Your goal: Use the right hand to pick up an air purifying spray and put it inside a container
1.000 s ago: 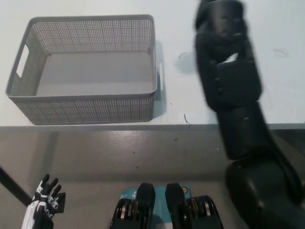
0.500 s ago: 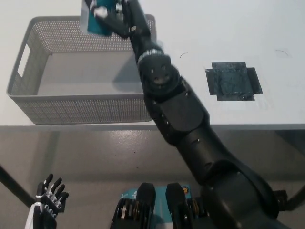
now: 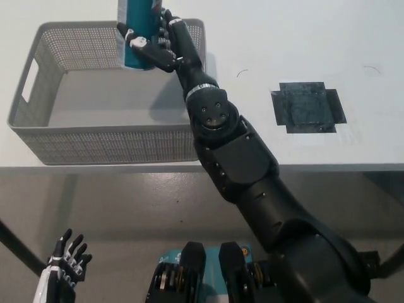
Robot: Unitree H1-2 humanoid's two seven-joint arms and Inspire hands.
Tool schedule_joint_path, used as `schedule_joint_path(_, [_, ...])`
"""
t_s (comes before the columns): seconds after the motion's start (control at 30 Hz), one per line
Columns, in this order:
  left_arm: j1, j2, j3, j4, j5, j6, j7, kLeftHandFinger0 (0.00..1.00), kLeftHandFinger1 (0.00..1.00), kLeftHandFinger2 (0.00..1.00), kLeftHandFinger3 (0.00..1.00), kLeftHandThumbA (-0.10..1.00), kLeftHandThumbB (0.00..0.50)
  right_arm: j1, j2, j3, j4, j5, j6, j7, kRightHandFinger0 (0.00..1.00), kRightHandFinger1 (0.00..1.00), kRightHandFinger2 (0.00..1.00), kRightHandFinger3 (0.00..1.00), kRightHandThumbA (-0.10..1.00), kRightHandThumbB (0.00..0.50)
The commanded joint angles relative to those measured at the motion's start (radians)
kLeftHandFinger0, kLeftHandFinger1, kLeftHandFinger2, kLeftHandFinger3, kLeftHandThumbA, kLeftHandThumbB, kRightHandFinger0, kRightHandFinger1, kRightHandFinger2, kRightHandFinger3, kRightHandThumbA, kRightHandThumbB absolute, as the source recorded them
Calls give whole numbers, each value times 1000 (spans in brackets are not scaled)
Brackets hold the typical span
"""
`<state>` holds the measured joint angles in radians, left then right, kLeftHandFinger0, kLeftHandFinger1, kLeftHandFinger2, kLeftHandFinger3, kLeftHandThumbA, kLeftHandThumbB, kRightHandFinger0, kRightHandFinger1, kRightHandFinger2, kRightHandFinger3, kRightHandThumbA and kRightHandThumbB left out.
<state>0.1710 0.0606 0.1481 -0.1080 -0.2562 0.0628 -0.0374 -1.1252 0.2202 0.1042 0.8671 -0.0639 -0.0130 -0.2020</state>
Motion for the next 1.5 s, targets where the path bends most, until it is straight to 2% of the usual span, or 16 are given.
schedule_joint_path(0.0, [4, 11, -8, -22, 5, -8, -18, 1000, 1000, 1000, 1000, 878, 52, -60, -29, 26, -98, -13, -50, 88, 1000, 1000, 1000, 1000, 863, 500])
schedule_joint_path(0.13, [8, 14, -7, -12, 14, -27, -15, 1000, 1000, 1000, 1000, 909, 78, -46, -42, 21, -211, 12, 5, 123, 1000, 1000, 1000, 1000, 851, 500])
schedule_joint_path(0.2, [15, 13, -2, -12, 8, -24, -15, 1000, 1000, 1000, 1000, 948, 131, -27, -54, 21, -293, 26, 32, 156, 1000, 1000, 1000, 1000, 829, 500])
schedule_joint_path(0.37, [15, 10, 7, -19, -5, -17, -12, 1000, 1000, 1000, 1000, 991, 189, 14, -86, 18, -469, 30, 84, 193, 1000, 1000, 1000, 1000, 795, 500])
schedule_joint_path(0.47, [26, 6, 4, -23, -3, -14, -12, 1000, 1000, 1000, 1000, 1000, 119, 35, -92, 3, -523, 53, 103, 212, 1000, 1000, 1000, 1000, 783, 500])
schedule_joint_path(0.73, [31, -1, 1, -32, 7, -3, 0, 1000, 1000, 1000, 1000, 1000, 109, 223, -158, 20, -922, -10, 176, 221, 1000, 1000, 1000, 1000, 865, 500])
schedule_joint_path(0.8, [32, -12, -1, -39, 13, 2, 11, 1000, 1000, 1000, 1000, 1000, 96, 304, -182, 11, -1048, -6, 180, 228, 1000, 1000, 1000, 1000, 843, 500])
schedule_joint_path(0.83, [32, -14, 0, -38, 9, 4, 11, 1000, 1000, 1000, 1000, 1000, 111, 362, -204, 6, -1110, 18, 155, 246, 1000, 1000, 1000, 1000, 822, 500])
schedule_joint_path(0.9, [32, -9, 1, -40, 12, 9, 10, 1000, 1000, 1000, 1000, 1000, 88, 463, -242, 2, -1199, 12, 115, 255, 1000, 1000, 1000, 1000, 824, 500])
schedule_joint_path(1.03, [33, -11, -3, -45, 21, 10, 12, 1000, 1000, 1000, 1000, 1000, 120, 720, -334, -27, -1332, 31, 21, 274, 1000, 1000, 1000, 1000, 806, 498])
schedule_joint_path(1.1, [30, -6, -2, -43, 21, 6, 8, 1000, 1000, 1000, 1000, 1000, 116, 856, -388, -41, -1328, 6, -66, 273, 1000, 1000, 1000, 1000, 859, 486])
schedule_joint_path(1.2, [46, -3, 7, -38, 18, -30, 2, 1000, 1000, 1000, 1000, 1000, 189, 1002, -448, -50, -1286, -35, -168, 262, 1000, 1000, 1000, 1000, 856, 491])
schedule_joint_path(1.3, [39, 1, 22, -26, -1, -51, -4, 1000, 1000, 1000, 1000, 1000, 192, 1142, -508, -72, -1169, -44, -303, 245, 1000, 1000, 1000, 1000, 785, 465])
schedule_joint_path(1.33, [34, 3, 28, -23, -2, -54, -1, 1000, 1000, 1000, 1000, 1000, 195, 1178, -526, -77, -1118, -50, -351, 237, 1000, 1000, 1000, 1000, 781, 437])
schedule_joint_path(1.4, [32, 9, 32, -20, -1, -53, -3, 1000, 1000, 1000, 1000, 1000, 203, 1225, -546, -81, -1072, -36, -378, 238, 1000, 1000, 1000, 1000, 779, 435])
schedule_joint_path(1.47, [34, 18, 37, -8, 1, -85, -15, 1000, 1000, 1000, 1000, 1000, 162, 1308, -551, -94, -995, -25, -379, 221, 1000, 1000, 1000, 1000, 794, 451])
